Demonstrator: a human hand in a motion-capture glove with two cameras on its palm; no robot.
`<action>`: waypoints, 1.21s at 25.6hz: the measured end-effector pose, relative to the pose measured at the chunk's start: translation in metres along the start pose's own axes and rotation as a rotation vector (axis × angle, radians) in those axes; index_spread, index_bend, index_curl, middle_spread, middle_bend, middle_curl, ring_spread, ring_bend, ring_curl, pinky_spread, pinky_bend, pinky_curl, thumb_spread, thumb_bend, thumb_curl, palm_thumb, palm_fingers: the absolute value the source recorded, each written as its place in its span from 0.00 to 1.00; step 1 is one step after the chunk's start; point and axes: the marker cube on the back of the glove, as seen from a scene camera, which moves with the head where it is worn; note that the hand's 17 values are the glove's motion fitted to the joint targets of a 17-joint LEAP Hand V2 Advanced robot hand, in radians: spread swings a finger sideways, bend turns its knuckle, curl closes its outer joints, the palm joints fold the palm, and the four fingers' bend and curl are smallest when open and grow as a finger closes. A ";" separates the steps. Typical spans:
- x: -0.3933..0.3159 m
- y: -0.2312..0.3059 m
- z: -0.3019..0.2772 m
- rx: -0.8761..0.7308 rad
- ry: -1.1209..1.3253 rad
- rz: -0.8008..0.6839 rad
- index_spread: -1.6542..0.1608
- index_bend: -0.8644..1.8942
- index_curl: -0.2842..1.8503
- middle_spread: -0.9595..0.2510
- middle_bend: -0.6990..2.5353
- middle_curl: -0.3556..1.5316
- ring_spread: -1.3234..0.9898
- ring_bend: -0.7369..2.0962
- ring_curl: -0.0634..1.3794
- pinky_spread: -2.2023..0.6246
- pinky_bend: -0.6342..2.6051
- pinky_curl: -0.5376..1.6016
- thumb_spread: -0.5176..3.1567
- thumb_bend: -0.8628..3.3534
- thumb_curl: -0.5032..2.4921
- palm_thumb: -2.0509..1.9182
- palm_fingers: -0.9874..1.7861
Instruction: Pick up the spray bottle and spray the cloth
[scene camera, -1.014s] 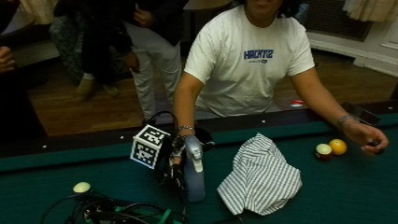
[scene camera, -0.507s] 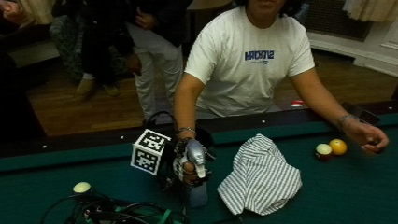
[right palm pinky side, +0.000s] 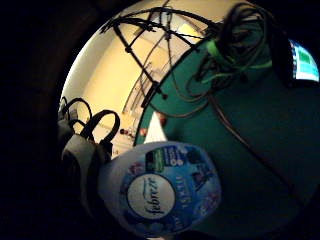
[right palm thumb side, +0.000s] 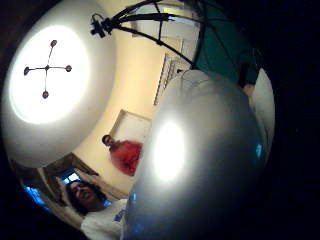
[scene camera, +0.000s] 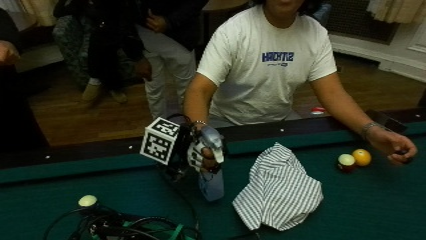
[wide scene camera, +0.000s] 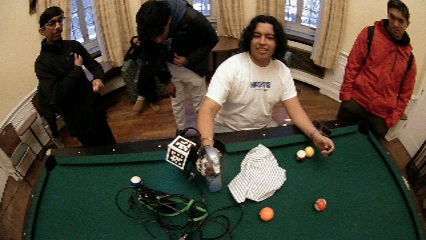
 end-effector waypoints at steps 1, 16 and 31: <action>-0.012 0.001 -0.005 -0.012 -0.004 -0.018 0.77 0.44 0.34 0.63 0.41 0.47 0.49 0.53 0.36 0.68 0.34 0.43 0.30 0.22 0.35 0.74 0.88; -0.190 -0.002 -0.073 -0.114 -0.036 -0.190 0.77 0.46 0.38 0.63 0.43 0.48 0.48 0.54 0.38 0.67 0.35 0.44 0.26 0.20 0.39 0.75 0.86; -0.235 -0.031 -0.029 -0.400 0.226 0.060 0.78 0.46 0.40 0.62 0.43 0.49 0.48 0.54 0.38 0.67 0.35 0.45 0.24 0.20 0.41 0.75 0.86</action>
